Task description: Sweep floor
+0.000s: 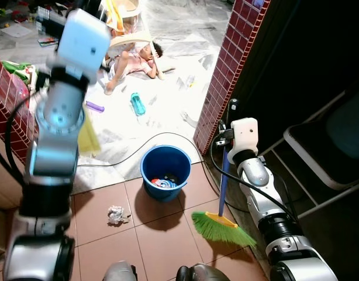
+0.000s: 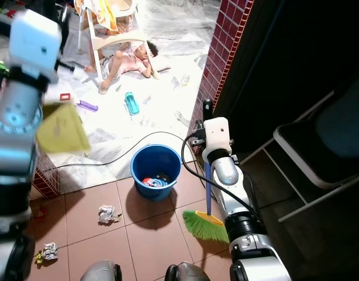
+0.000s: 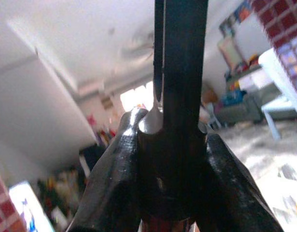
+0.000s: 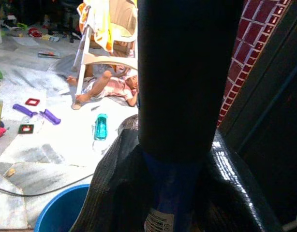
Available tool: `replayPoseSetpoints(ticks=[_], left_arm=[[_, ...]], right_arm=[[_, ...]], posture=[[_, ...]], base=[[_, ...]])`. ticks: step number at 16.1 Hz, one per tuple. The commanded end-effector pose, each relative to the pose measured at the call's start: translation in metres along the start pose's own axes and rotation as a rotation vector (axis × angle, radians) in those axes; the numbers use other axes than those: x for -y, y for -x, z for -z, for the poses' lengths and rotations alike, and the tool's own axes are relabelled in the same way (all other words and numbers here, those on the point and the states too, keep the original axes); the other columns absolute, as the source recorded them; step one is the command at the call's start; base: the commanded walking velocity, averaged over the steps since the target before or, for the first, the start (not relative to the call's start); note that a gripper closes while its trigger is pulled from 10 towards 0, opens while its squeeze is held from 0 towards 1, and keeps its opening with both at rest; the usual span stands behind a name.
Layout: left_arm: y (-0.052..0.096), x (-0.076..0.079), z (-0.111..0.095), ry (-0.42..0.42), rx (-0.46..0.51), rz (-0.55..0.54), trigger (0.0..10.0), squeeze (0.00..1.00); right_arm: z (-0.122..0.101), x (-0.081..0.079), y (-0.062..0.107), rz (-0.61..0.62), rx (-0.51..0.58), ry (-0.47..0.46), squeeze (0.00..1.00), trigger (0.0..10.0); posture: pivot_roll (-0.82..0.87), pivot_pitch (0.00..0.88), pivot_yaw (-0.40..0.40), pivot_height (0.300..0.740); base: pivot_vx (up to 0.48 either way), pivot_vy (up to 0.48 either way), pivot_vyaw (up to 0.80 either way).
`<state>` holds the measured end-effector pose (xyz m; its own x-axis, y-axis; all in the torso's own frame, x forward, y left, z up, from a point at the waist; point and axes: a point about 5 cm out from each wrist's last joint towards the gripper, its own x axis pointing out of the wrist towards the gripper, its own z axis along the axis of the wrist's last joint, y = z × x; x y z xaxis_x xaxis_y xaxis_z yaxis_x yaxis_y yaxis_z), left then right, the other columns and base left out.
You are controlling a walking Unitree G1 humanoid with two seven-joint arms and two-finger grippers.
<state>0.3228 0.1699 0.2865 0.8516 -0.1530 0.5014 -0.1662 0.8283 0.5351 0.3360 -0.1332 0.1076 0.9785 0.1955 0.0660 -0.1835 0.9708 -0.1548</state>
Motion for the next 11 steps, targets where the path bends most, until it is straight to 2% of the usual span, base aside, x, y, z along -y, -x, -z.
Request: replayPoseSetpoints(ticks=[1,3,4,5,6,7,8,9,10,11], left_arm=[[-0.001,-0.001,-0.009,-0.006,0.034,-0.021,10.0,0.0],[0.012,0.005,0.007,0.019,-0.046,-0.046,10.0,0.0],[0.02,0.009,0.009,-0.032,-0.048,-0.024,10.0,0.0],[0.026,0.012,0.01,-0.045,-0.059,-0.012,10.0,0.0],[0.042,0.018,0.019,0.009,-0.137,-0.015,10.0,0.0],[0.048,0.022,0.023,0.001,-0.16,-0.01,10.0,0.0],[0.057,0.028,0.027,0.027,-0.198,0.005,10.0,0.0],[0.059,0.029,0.028,0.034,-0.208,0.005,10.0,0.0],[0.069,0.035,0.037,0.127,-0.292,-0.022,10.0,0.0],[0.074,0.039,0.041,0.186,-0.34,-0.042,10.0,0.0]], right_arm=[[-0.007,0.003,-0.001,0.002,0.036,0.014,0.0,10.0],[-0.006,0.003,0.001,0.001,0.035,0.014,0.0,10.0],[-0.006,0.003,0.002,0.001,0.033,0.009,0.0,10.0],[-0.006,0.002,0.004,0.001,0.033,0.006,0.0,10.0],[-0.003,0.002,0.007,-0.001,0.025,0.001,0.0,10.0],[-0.002,0.002,0.008,0.0,0.02,0.0,0.0,10.0],[-0.001,0.002,0.008,0.0,0.016,-0.002,0.0,10.0],[-0.001,0.001,0.008,0.0,0.016,-0.003,0.0,10.0],[-0.001,0.001,0.008,0.0,0.014,-0.005,0.0,10.0],[-0.001,0.0,0.008,0.0,0.012,-0.006,0.0,10.0]], posture=[[0.04,0.006,-0.136,0.74],[0.03,0.012,-0.128,0.74],[0.03,0.016,-0.123,0.74],[0.03,0.021,-0.12,0.74],[0.03,0.03,-0.116,0.74],[0.03,0.035,-0.114,0.74],[0.03,0.043,-0.112,0.74],[0.03,0.044,-0.111,0.74],[0.03,0.047,-0.11,0.74],[0.03,0.049,-0.108,0.74]], base=[[0.0,0.0,0.0],[0.0,0.0,0.0],[0.0,0.0,0.0],[0.0,0.0,0.0],[0.0,0.0,0.0],[0.0,0.0,0.0],[0.0,0.0,0.0],[0.0,0.0,0.0],[0.0,0.0,0.0],[0.0,0.0,0.0]])
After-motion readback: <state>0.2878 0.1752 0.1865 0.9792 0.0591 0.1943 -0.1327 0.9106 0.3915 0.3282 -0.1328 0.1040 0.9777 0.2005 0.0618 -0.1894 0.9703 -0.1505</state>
